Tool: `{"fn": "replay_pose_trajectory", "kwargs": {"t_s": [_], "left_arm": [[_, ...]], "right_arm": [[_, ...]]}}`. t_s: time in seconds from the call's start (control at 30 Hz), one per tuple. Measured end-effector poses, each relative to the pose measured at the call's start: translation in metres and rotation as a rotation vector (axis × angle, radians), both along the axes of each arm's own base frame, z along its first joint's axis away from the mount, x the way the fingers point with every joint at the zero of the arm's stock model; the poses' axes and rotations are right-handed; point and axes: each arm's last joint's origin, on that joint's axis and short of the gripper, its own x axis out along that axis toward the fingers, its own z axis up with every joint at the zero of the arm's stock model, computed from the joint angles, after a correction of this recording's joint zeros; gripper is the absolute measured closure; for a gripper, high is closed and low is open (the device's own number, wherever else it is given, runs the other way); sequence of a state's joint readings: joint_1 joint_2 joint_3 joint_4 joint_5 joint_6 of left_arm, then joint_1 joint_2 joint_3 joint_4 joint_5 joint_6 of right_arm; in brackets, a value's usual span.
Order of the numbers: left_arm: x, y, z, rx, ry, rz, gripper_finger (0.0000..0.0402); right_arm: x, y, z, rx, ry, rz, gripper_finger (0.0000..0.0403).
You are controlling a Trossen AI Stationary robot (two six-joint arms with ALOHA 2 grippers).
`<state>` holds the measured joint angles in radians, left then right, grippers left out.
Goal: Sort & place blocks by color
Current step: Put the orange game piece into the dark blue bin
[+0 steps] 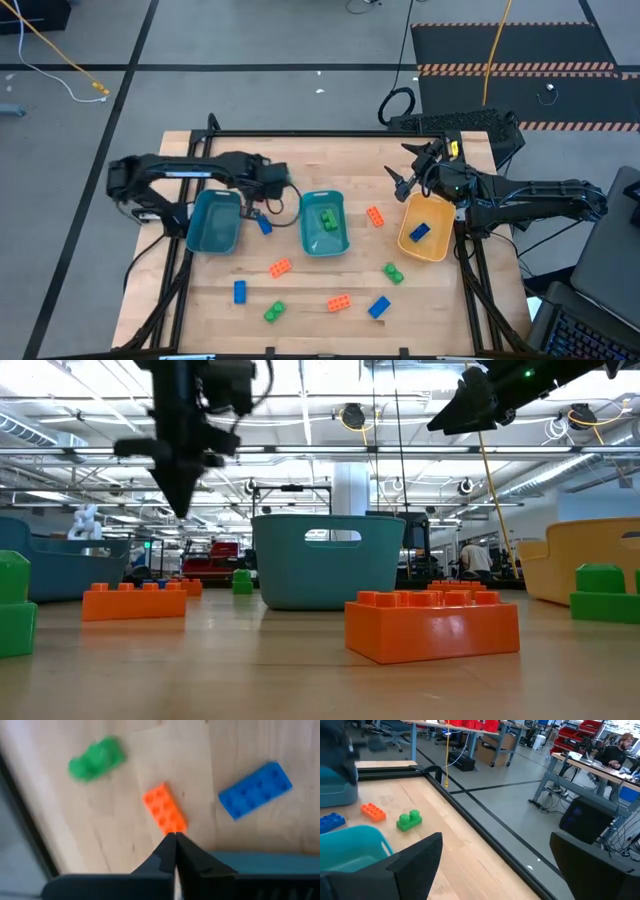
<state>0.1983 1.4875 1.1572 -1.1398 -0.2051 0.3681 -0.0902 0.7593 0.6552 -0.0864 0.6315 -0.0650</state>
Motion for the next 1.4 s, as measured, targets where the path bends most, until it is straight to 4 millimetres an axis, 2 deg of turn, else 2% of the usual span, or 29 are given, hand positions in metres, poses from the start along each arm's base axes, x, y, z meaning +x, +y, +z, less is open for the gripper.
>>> {"fn": "replay_pose_trajectory", "kwargs": {"t_s": [0.2, 0.3, 0.4, 0.5, 0.7, 0.8, 0.93, 1.03, 1.17, 1.4], "left_arm": [[-0.026, -0.011, 0.033, 0.009, -0.13, 0.089, 0.04], [-0.027, -0.012, 0.038, 0.027, -0.182, 0.107, 0.0398], [-0.02, -0.002, 0.039, 0.069, -0.259, 0.184, 0.0382], [-0.01, 0.013, 0.025, 0.006, -0.241, 0.265, 0.0343], [-0.003, 0.041, -0.019, -0.064, 0.004, 0.46, 0.0225], [0.005, 0.049, -0.037, -0.142, 0.047, 0.473, 0.0176], [0.012, 0.056, -0.055, -0.162, 0.08, 0.477, 0.0135], [0.016, 0.058, -0.064, -0.166, 0.106, 0.476, 0.0122], [0.022, 0.061, -0.072, -0.164, 0.086, 0.465, 0.0123], [0.025, 0.063, -0.091, -0.165, 0.091, 0.461, 0.0169]], "right_arm": [[0.0, 0.0, 0.0, 0.0, -0.001, 0.0, 0.0042], [0.0, 0.0, 0.001, -0.001, -0.007, 0.0, 0.0042], [0.0, 0.0, 0.001, -0.002, -0.008, 0.001, 0.0042], [0.0, 0.0, 0.001, -0.001, -0.008, 0.0, 0.0042], [0.0, 0.0, 0.0, 0.001, -0.005, 0.002, 0.0042], [0.0, 0.0, 0.0, 0.001, 0.004, 0.003, 0.0042], [0.0, 0.0, -0.003, 0.001, 0.009, 0.004, 0.0042], [0.0, 0.0, -0.003, 0.001, 0.013, 0.004, 0.0042], [0.0, 0.0, -0.003, 0.001, 0.013, 0.004, 0.0042], [0.0, 0.0, -0.004, 0.003, 0.02, 0.004, 0.0042]]}}
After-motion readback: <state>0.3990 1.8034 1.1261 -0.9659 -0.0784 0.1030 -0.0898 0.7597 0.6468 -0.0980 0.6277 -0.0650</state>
